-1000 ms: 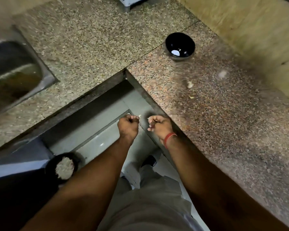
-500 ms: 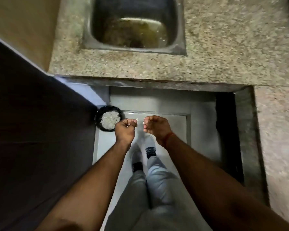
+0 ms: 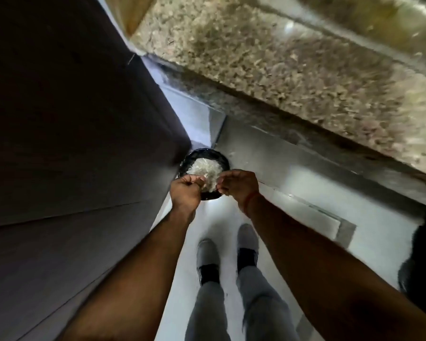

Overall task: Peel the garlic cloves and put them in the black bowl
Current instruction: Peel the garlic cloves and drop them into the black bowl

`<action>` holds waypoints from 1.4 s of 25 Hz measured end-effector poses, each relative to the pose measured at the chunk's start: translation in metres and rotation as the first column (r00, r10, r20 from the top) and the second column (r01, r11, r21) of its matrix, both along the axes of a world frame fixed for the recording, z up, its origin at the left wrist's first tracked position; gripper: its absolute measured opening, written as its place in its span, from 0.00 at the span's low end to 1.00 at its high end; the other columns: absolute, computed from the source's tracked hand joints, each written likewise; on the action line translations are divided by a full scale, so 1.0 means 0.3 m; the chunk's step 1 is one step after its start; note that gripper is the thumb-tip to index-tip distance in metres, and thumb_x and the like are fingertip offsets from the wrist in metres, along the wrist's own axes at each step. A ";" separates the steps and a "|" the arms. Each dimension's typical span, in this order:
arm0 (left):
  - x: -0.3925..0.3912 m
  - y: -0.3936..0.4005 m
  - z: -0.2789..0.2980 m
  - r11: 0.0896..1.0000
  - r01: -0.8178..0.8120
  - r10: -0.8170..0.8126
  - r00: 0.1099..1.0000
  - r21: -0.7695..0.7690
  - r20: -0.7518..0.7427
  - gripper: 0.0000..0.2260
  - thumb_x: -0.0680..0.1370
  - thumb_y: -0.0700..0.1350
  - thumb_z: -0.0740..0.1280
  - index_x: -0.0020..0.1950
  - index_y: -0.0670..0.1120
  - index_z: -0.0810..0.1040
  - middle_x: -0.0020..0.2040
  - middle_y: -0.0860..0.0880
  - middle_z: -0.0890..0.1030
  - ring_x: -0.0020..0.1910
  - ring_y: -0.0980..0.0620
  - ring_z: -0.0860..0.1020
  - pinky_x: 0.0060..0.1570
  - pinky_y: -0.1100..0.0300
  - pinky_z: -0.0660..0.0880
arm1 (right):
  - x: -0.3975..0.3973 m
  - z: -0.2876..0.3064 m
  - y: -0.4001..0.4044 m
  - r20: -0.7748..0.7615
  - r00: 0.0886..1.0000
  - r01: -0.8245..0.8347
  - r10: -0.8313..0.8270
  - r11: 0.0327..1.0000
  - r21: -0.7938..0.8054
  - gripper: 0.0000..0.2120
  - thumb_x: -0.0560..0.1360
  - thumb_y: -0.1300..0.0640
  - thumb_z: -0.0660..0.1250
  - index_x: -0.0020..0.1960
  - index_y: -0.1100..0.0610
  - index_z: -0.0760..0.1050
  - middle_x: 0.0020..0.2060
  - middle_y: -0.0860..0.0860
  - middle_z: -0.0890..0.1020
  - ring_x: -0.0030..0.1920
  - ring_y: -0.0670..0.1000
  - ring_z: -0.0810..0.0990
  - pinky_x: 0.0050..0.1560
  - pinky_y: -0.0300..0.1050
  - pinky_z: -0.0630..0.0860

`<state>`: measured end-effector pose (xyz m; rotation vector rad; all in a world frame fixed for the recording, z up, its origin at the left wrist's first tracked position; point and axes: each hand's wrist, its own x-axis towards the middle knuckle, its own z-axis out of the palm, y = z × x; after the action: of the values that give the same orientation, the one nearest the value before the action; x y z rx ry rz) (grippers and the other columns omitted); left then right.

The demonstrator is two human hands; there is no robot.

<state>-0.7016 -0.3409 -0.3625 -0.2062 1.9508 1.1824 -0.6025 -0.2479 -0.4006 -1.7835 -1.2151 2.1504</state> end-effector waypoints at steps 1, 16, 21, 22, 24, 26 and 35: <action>-0.033 0.008 -0.073 1.000 -0.004 0.004 1.000 -0.030 0.002 0.06 0.79 0.28 0.64 0.47 0.34 0.80 0.35 0.44 0.77 0.19 0.61 0.71 0.18 0.69 0.65 | -0.039 -0.076 0.007 0.021 0.999 -0.029 0.029 1.000 -0.001 0.09 0.76 0.76 0.66 0.45 0.65 0.81 0.37 0.62 0.82 0.35 0.58 0.81 0.33 0.43 0.83; -0.137 0.080 -0.579 0.964 -0.069 0.106 0.985 -0.257 0.134 0.07 0.78 0.41 0.65 0.43 0.41 0.80 0.40 0.40 0.82 0.36 0.43 0.81 0.32 0.51 0.81 | -0.226 -0.471 -0.029 0.220 0.692 -0.710 0.687 0.593 0.381 0.23 0.78 0.65 0.63 0.71 0.55 0.77 0.64 0.57 0.82 0.66 0.56 0.80 0.71 0.48 0.73; -0.163 0.042 -0.531 0.948 -0.308 0.318 0.909 -0.078 0.269 0.13 0.81 0.43 0.60 0.54 0.40 0.83 0.45 0.43 0.87 0.18 0.54 0.70 0.20 0.68 0.59 | -0.126 -0.581 -0.005 0.523 0.064 -0.996 0.850 0.084 -0.013 0.29 0.85 0.46 0.52 0.84 0.49 0.50 0.83 0.56 0.51 0.82 0.60 0.49 0.77 0.64 0.59; -0.165 0.029 -0.528 0.948 -0.307 0.318 0.912 -0.084 0.258 0.12 0.81 0.43 0.61 0.53 0.41 0.83 0.46 0.43 0.87 0.17 0.55 0.68 0.20 0.68 0.58 | -0.123 -0.571 -0.006 0.550 0.103 -0.995 0.829 0.097 0.039 0.29 0.86 0.47 0.52 0.84 0.51 0.50 0.83 0.57 0.50 0.82 0.60 0.48 0.78 0.62 0.58; -0.159 0.009 -0.540 0.954 -0.235 0.275 0.933 -0.185 0.231 0.09 0.79 0.43 0.62 0.46 0.43 0.81 0.37 0.47 0.85 0.17 0.55 0.66 0.21 0.67 0.58 | -0.146 -0.528 -0.030 0.445 0.384 -0.895 0.809 0.207 0.395 0.28 0.85 0.50 0.55 0.83 0.51 0.53 0.82 0.56 0.54 0.82 0.57 0.54 0.80 0.53 0.57; -0.147 0.018 -0.533 0.961 -0.205 0.250 0.929 -0.185 0.272 0.13 0.81 0.47 0.61 0.38 0.46 0.76 0.25 0.50 0.75 0.17 0.53 0.64 0.23 0.66 0.57 | -0.163 -0.491 -0.074 0.246 0.527 -0.758 0.814 0.319 0.568 0.28 0.84 0.52 0.55 0.83 0.49 0.56 0.81 0.54 0.61 0.79 0.52 0.61 0.79 0.46 0.59; -0.141 0.010 -0.550 0.976 -0.215 0.219 0.934 -0.044 0.283 0.20 0.84 0.58 0.61 0.48 0.43 0.82 0.41 0.48 0.84 0.37 0.52 0.80 0.37 0.61 0.76 | -0.192 -0.490 -0.048 0.250 0.647 -0.740 0.720 0.515 0.433 0.24 0.84 0.55 0.58 0.79 0.53 0.66 0.73 0.58 0.74 0.73 0.58 0.72 0.74 0.50 0.67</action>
<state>-0.7439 -0.3378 -0.5275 -0.5817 1.7110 1.2059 -0.6599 -0.2622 -0.5476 -1.1615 -2.6233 1.7583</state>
